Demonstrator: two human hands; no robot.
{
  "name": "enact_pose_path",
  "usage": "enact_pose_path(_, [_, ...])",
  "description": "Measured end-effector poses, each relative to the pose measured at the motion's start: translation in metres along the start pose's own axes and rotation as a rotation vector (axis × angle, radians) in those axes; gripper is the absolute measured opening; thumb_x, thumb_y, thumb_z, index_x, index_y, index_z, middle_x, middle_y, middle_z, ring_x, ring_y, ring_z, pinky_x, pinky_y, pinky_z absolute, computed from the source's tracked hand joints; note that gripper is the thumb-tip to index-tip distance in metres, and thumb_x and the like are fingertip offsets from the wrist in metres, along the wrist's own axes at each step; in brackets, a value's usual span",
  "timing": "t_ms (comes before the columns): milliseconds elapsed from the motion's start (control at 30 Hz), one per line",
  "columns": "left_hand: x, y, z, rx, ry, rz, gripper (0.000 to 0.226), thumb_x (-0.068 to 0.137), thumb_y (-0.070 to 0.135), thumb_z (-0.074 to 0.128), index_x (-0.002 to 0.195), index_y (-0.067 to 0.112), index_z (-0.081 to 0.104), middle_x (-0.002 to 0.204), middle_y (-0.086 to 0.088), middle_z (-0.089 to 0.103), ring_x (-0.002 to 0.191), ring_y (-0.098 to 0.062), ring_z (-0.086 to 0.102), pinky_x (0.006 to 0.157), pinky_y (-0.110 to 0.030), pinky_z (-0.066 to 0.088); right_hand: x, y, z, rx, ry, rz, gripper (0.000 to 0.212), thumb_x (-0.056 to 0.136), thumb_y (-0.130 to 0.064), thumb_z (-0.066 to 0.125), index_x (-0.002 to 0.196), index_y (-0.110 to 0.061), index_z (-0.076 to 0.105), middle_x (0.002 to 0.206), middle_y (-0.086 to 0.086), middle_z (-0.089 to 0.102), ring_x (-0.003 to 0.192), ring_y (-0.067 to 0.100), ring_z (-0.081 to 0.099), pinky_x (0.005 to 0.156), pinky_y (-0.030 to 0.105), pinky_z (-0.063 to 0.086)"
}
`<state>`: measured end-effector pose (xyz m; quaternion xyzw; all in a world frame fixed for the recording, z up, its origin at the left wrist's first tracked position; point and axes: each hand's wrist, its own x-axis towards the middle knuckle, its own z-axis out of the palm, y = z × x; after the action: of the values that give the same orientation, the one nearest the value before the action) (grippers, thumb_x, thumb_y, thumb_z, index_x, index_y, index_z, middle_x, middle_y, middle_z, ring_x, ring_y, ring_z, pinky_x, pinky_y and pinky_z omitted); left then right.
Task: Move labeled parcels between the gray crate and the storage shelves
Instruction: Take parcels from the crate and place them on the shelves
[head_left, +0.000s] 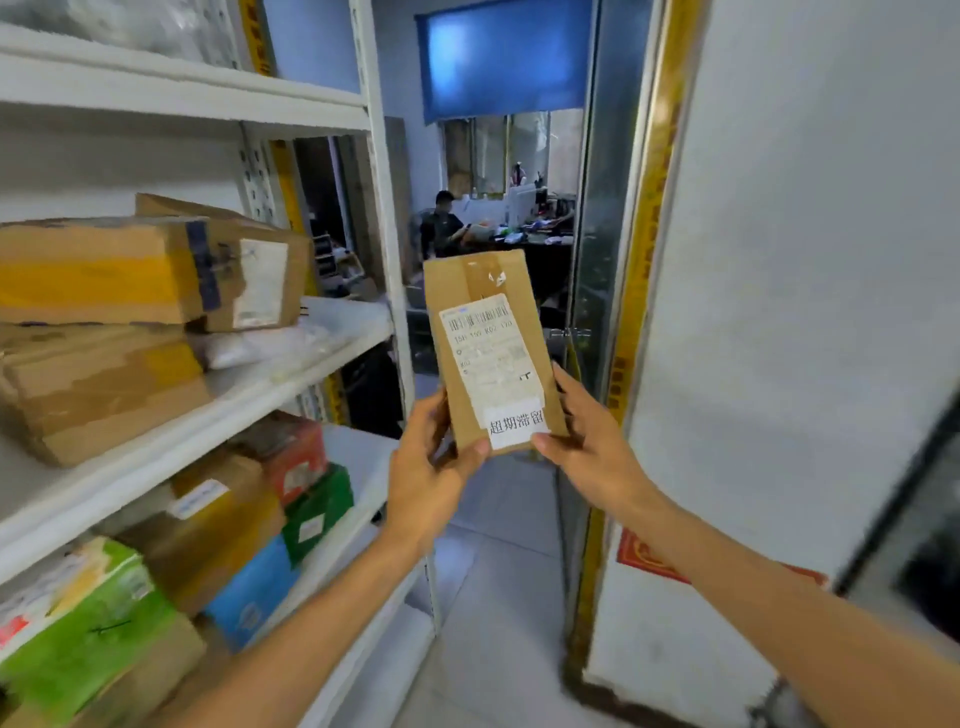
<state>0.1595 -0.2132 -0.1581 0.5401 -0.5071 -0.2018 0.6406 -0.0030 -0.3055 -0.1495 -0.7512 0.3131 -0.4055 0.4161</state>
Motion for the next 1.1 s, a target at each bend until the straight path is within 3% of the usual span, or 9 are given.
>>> enact_pose_path(100, [0.003,-0.012,0.076,-0.038,-0.181,-0.005,0.064,0.078,0.017,0.075,0.135,0.021,0.046,0.132,0.008,0.060,0.125,-0.007,0.054,0.103,-0.041,0.048,-0.038,0.029,-0.067,-0.030,0.182,0.091,0.078,0.085,0.002,0.067,0.149,-0.027,0.031,0.136,-0.003,0.056,0.125,0.016,0.054,0.098,0.037,0.051])
enact_pose_path(233, [-0.006,-0.013,0.177,-0.126,-0.418,-0.010,0.062,0.079,0.001,0.074,0.126,0.031,0.047,0.124,0.015,0.061,0.117,0.000,0.058,0.100,-0.034,0.050,-0.096,0.051,-0.146,-0.119,0.393,0.207,0.076,0.083,0.004,0.067,0.143,-0.030,0.034,0.131,0.002,0.057,0.113,0.023,0.061,0.082,0.025,0.056])
enact_pose_path(367, [-0.030,-0.009,0.249,-0.160,-0.584,0.011,0.062,0.076,0.007,0.078,0.116,0.044,0.048,0.121,0.016,0.062,0.113,0.002,0.059,0.096,-0.026,0.051,-0.155,0.064,-0.195,-0.191,0.529,0.303,0.083,0.083,0.003,0.068,0.149,-0.029,0.028,0.134,-0.001,0.055,0.113,0.018,0.062,0.084,0.028,0.058])
enact_pose_path(467, [-0.047,-0.007,0.290,-0.191,-0.723,0.024,0.060,0.078,0.012,0.078,0.123,0.037,0.046,0.129,0.010,0.060,0.115,-0.002,0.058,0.093,-0.019,0.051,-0.192,0.070,-0.216,-0.242,0.643,0.365,0.086,0.083,0.002,0.069,0.151,-0.029,0.025,0.132,-0.003,0.054,0.114,0.015,0.060,0.083,0.026,0.058])
enact_pose_path(567, [-0.066,-0.009,0.332,-0.189,-0.855,0.053,0.058,0.082,0.015,0.076,0.126,0.035,0.044,0.133,0.012,0.057,0.118,-0.005,0.057,0.085,-0.012,0.051,-0.227,0.081,-0.234,-0.264,0.763,0.439,0.086,0.083,0.003,0.069,0.150,-0.027,0.026,0.129,-0.002,0.055,0.114,0.018,0.058,0.085,0.036,0.058])
enact_pose_path(633, [-0.080,-0.013,0.361,-0.201,-0.943,0.043,0.058,0.082,0.016,0.076,0.125,0.036,0.044,0.130,0.017,0.057,0.118,-0.004,0.057,0.081,-0.009,0.050,-0.249,0.089,-0.248,-0.300,0.821,0.493,0.087,0.082,0.004,0.070,0.151,-0.025,0.024,0.124,-0.007,0.053,0.114,0.015,0.056,0.081,0.026,0.058])
enact_pose_path(900, [-0.115,-0.011,0.490,-0.238,-1.227,0.012,0.057,0.077,0.008,0.079,0.114,0.036,0.046,0.121,0.009,0.063,0.110,0.000,0.060,0.089,-0.016,0.051,-0.314,0.124,-0.326,-0.353,1.053,0.618,0.092,0.075,0.002,0.077,0.147,-0.029,0.030,0.118,-0.008,0.052,0.111,0.019,0.057,0.082,0.039,0.059])
enact_pose_path(1000, [-0.127,-0.008,0.530,-0.257,-1.301,0.010,0.056,0.076,0.003,0.078,0.108,0.036,0.047,0.110,0.014,0.063,0.102,0.003,0.060,0.084,-0.010,0.051,-0.329,0.130,-0.351,-0.390,1.095,0.655,0.091,0.073,-0.002,0.080,0.146,-0.027,0.032,0.109,-0.018,0.050,0.106,0.011,0.055,0.082,0.032,0.058])
enact_pose_path(1100, [-0.135,-0.010,0.570,-0.255,-1.371,-0.015,0.053,0.076,0.001,0.078,0.114,0.024,0.050,0.118,0.004,0.066,0.107,-0.004,0.063,0.090,-0.016,0.052,-0.340,0.140,-0.374,-0.384,1.152,0.708,0.091,0.072,-0.004,0.081,0.145,-0.027,0.033,0.108,-0.020,0.049,0.099,0.005,0.055,0.078,0.025,0.056])
